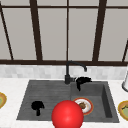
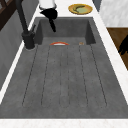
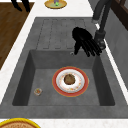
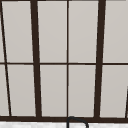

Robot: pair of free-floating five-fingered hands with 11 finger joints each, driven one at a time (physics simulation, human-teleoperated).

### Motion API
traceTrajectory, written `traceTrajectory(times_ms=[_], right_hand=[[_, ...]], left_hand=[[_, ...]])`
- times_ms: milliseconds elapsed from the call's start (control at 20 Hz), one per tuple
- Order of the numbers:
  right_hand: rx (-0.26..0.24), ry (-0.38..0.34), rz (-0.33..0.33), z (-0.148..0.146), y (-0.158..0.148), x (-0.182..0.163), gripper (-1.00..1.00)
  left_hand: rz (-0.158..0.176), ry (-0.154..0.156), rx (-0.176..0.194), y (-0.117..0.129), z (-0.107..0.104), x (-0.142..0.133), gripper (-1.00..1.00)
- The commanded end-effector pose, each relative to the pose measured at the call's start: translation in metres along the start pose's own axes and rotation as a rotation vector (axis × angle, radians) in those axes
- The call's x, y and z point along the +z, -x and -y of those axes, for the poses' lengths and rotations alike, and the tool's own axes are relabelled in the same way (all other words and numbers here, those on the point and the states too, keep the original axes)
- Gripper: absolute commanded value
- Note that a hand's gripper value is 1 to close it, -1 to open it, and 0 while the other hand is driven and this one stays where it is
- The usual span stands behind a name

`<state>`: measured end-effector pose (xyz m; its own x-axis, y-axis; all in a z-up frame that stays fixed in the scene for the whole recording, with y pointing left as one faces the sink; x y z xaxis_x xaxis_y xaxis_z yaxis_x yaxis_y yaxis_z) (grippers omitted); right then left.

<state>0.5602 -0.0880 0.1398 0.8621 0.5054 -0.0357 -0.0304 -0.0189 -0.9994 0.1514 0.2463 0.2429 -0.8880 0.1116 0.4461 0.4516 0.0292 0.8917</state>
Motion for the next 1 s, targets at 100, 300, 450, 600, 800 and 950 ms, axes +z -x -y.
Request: traceTrajectory(times_ms=[100, 300, 450, 600, 800, 950], right_hand=[[-0.008, -0.016, -0.003, -0.001, 0.002, -0.002, -1.0], [-0.008, -0.008, 0.0, -0.002, 0.006, -0.006, -1.0], [-0.009, -0.019, 0.001, -0.002, 0.008, -0.011, -1.0], [-0.011, -0.022, 0.014, -0.003, 0.015, -0.016, -1.0], [-0.01, -0.019, 0.056, -0.002, 0.018, -0.016, -1.0], [-0.005, -0.012, 0.119, -0.002, 0.012, -0.019, -1.0]], left_hand=[[0.0, 0.0, 0.0, 0.0, 0.0, 0.0, 0.0], [0.0, 0.0, 0.0, 0.0, 0.0, 0.0, 0.0], [0.0, 0.0, 0.0, 0.0, 0.0, 0.0, 0.0], [0.0, 0.0, 0.0, 0.0, 0.0, 0.0, 0.0], [0.0, 0.0, 0.0, 0.0, 0.0, 0.0, 0.0], [0.0, 0.0, 0.0, 0.0, 0.0, 0.0, 0.0]])
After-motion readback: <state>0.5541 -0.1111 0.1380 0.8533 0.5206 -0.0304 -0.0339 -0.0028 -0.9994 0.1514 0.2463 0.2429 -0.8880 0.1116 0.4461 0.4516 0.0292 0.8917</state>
